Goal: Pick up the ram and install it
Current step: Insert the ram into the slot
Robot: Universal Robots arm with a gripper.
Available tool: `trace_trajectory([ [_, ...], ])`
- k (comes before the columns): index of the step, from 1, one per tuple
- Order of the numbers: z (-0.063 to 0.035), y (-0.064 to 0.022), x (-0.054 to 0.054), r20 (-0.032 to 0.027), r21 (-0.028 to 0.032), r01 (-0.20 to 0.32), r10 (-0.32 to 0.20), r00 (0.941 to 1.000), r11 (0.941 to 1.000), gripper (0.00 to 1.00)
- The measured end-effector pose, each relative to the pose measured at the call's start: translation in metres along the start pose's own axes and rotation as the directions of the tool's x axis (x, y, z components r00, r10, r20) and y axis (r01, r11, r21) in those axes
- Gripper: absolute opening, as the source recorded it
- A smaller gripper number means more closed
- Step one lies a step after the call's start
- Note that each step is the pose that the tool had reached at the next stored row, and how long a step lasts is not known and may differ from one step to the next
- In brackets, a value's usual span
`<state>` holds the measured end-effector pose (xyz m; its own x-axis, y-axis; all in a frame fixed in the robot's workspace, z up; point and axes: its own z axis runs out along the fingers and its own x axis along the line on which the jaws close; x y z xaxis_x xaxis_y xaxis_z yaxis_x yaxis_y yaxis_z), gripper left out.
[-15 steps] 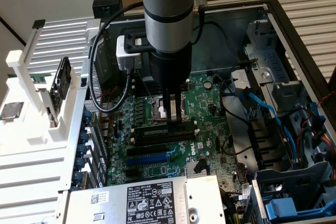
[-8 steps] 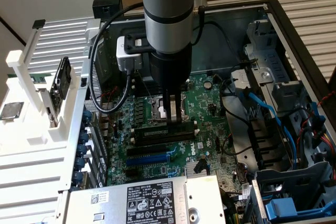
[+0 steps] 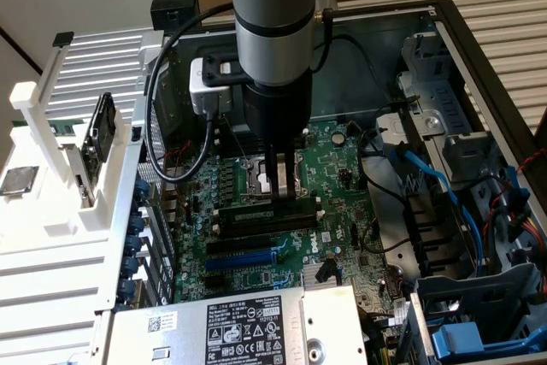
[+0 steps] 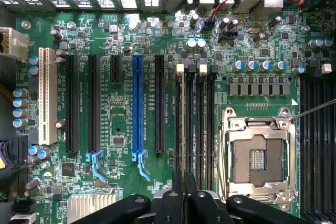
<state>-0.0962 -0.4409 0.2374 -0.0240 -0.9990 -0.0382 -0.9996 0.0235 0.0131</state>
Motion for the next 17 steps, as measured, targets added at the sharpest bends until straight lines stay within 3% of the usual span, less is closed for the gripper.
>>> trace_trajectory([
  [17,0.0024,0.0001,-0.0021,-0.0059,0.0,0.0,0.0,1.0,1.0,0.12],
])
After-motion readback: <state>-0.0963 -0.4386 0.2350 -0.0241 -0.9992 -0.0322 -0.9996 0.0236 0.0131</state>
